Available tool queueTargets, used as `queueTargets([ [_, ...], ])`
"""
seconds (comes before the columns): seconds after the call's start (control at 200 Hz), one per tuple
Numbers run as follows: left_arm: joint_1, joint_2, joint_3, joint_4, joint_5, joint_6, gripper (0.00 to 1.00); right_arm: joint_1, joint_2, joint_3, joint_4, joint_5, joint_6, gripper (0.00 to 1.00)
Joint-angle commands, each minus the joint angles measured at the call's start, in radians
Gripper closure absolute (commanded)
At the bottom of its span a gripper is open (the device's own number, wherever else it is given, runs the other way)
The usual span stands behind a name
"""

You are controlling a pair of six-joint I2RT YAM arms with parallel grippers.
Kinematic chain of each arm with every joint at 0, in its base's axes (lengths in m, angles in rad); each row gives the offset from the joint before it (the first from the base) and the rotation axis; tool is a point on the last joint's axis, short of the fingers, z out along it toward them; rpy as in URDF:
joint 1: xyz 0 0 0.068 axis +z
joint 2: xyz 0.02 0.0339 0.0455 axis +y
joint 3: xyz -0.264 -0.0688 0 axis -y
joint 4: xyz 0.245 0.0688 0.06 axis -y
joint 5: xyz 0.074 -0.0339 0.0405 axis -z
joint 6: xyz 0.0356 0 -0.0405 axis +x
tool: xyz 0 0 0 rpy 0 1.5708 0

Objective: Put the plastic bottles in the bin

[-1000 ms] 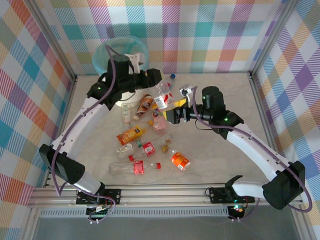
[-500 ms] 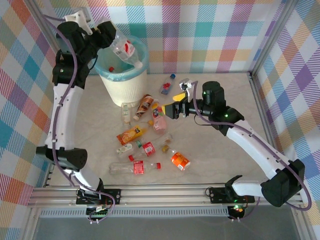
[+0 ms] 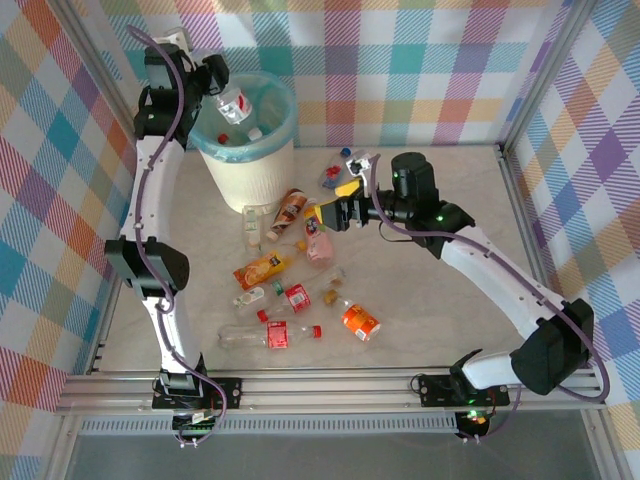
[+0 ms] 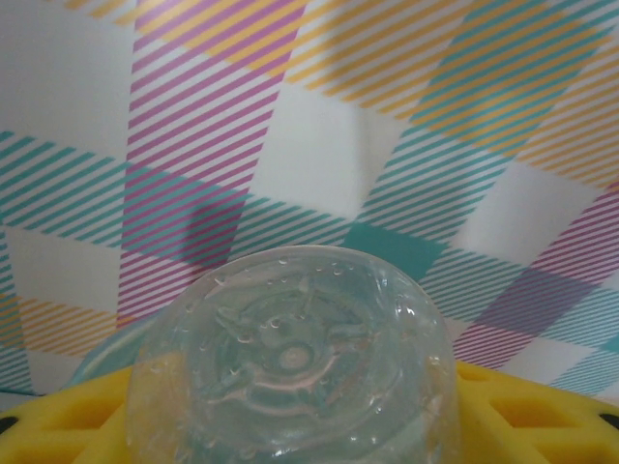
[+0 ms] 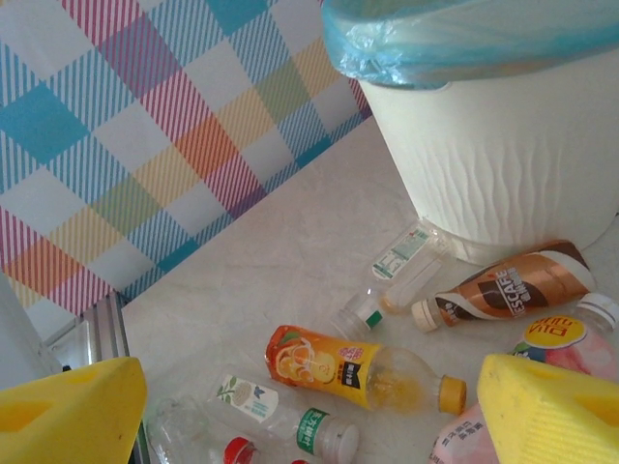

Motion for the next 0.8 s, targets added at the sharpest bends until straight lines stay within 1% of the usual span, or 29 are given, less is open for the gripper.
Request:
queueTargets([
  [0.0, 0.026, 0.014, 0.049, 0.009, -0.033, 0.056, 0.39, 0.007, 0.011, 0.029, -0.025, -0.030, -0.042, 0.11],
  [0.15, 0.036, 0.036, 0.048, -0.009, -0.136, 0.105, 0.39, 0.012, 0.035, 0.023, -0.038, -0.035, -0.058, 0.12],
  [0.29, 0.036, 0.056, 0.043, 0.004, -0.192, 0.162, 0.38, 0.022, 0.054, 0.011, -0.029, -0.024, -0.067, 0.12],
  [0.405, 0.036, 0.079, 0.028, 0.023, -0.194, 0.176, 0.35, 0.027, 0.083, -0.002, -0.020, -0.008, -0.070, 0.12],
  [0.6, 0.036, 0.105, -0.005, 0.061, -0.146, 0.173, 0.33, 0.039, 0.110, -0.004, -0.013, -0.011, -0.057, 0.12],
  [0.72, 0.036, 0.109, -0.013, 0.065, -0.143, 0.157, 0.23, 0.040, 0.123, 0.002, -0.026, -0.016, -0.055, 0.12],
  [0.8, 0.036, 0.108, -0.014, 0.064, -0.142, 0.151, 0.19, 0.042, 0.127, 0.000, -0.026, -0.016, -0.058, 0.13],
])
